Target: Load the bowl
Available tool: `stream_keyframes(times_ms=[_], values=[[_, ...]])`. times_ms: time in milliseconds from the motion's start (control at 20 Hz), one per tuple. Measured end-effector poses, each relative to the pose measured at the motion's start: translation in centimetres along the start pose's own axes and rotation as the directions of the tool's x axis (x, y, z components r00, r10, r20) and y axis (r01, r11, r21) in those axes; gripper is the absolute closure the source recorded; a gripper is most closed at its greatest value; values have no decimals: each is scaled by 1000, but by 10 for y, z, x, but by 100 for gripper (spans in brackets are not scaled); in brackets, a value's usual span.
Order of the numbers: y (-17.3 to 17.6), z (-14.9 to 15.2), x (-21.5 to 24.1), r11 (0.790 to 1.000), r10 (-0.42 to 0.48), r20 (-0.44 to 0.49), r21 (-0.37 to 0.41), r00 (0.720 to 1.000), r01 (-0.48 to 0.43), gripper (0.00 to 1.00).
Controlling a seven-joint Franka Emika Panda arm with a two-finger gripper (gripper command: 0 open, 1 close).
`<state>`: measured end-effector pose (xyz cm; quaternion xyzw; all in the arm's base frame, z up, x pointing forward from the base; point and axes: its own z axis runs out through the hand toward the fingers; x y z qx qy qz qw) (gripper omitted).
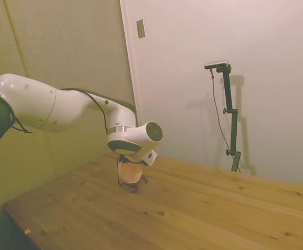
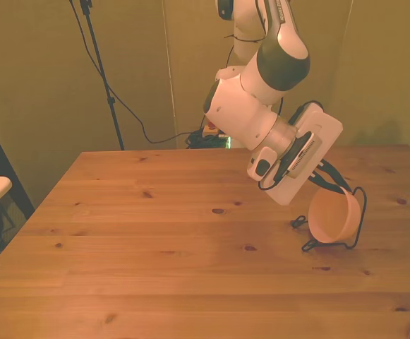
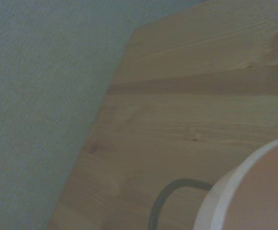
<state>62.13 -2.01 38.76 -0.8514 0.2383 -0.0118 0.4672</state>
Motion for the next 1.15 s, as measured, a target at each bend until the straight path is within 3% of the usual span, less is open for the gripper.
stream_keyframes(times_ms=[350, 550, 750, 1150], values=[[3, -4, 1, 1000, 6, 7, 3, 1000, -6, 0], [5, -21, 0, 1000, 10, -16, 8, 1000, -10, 0], [9, -76, -6, 1000, -7, -91, -25, 996, 5, 0], [33, -190, -73, 974, -56, -234, -225, 971, 1, 0]])
